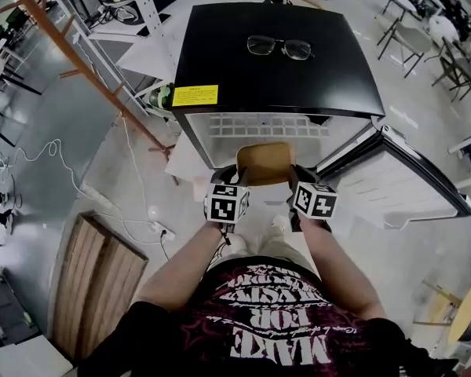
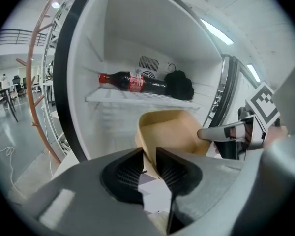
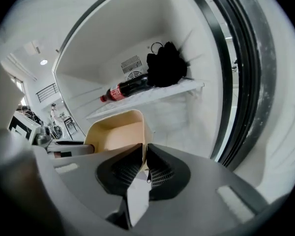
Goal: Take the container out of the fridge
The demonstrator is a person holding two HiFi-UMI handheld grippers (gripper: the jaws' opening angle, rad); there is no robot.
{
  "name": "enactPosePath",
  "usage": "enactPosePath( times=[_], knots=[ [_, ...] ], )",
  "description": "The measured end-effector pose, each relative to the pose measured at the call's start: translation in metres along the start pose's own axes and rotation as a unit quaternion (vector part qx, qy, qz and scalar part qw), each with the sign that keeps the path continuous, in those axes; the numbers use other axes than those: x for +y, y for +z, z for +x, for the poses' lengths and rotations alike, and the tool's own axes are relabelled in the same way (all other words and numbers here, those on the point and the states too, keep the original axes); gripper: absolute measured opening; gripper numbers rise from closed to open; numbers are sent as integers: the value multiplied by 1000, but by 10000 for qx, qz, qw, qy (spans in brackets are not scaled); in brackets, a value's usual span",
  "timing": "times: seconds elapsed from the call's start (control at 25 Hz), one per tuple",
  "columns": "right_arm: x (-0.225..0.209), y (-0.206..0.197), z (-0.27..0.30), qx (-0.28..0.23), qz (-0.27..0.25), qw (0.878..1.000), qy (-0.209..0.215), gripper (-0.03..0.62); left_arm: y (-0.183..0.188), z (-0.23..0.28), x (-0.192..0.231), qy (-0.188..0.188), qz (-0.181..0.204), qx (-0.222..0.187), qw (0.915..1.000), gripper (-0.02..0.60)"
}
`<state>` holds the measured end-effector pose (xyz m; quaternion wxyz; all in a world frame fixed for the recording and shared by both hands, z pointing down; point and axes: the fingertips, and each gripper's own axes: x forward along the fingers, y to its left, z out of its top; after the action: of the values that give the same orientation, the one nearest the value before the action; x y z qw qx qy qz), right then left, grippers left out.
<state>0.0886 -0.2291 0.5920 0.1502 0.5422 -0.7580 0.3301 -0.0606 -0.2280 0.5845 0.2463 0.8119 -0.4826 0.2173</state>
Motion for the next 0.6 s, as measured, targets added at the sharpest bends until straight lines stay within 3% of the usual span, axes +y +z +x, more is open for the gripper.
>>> enactPosePath(
  times=[0.32, 0.6],
  knots=[
    [24, 11, -25, -267, -378, 9988, 176, 66, 29, -33, 0, 212, 241, -425, 9986, 51],
    [47, 37, -57, -754, -755, 9940, 227, 71, 60, -65, -4, 252, 178, -911, 9954, 37]
  ],
)
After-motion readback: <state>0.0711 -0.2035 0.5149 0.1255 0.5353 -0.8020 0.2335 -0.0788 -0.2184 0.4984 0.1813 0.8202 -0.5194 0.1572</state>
